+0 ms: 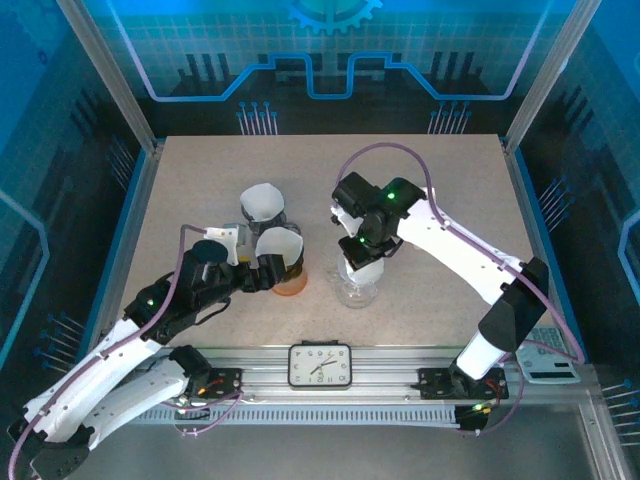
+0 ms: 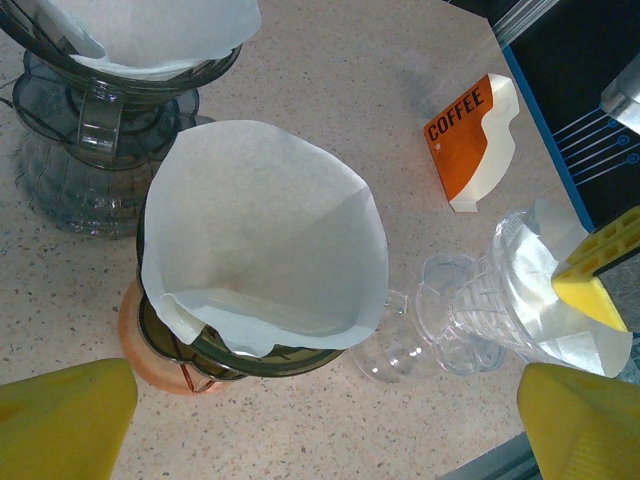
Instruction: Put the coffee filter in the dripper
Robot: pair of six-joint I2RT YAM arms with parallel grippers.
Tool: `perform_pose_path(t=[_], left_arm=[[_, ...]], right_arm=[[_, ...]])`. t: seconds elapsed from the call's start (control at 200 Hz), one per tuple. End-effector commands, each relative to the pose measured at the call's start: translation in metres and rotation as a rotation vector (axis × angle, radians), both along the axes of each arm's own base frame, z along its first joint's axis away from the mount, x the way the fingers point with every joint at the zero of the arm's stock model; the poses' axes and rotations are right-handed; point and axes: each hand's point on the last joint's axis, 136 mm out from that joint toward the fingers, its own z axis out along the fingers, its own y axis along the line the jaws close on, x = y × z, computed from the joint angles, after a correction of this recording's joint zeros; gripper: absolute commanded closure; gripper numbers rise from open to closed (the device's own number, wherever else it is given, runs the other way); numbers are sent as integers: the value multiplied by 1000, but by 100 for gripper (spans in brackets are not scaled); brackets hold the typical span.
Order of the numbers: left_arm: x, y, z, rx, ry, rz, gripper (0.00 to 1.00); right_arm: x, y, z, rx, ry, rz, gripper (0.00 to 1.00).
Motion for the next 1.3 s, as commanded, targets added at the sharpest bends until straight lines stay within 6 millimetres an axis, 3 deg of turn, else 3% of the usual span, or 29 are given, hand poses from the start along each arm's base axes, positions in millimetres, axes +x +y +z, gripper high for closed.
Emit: perform_pose_path(t=[0.0,0.2,0.69,0.79,1.021,1.181,1.296], left_arm=[[-1,-3,0,-24,9,-10,1],[-1,-6,3,-34,14,-21,1],[5,-22,26,-59,-8,-77,1],[5,-34,35,-85,-5,-132,2],[6,-75,51,-98,28,-278,18],[2,-111,44,-4,62,-367,20],[7,-123,36,16,104,-376,22]], right_arm=[[-2,7,-5,26,11,12,99],[-2,8,-1,54,-12,2,84],[-3,1,37,161,-132,-32,54],[-4,-3,41,184,-160,-49,48],[2,-25,48,215,-259,-115,41],[8,-46,51,213,-340,-164,41],[15,-56,48,195,-359,-165,43]])
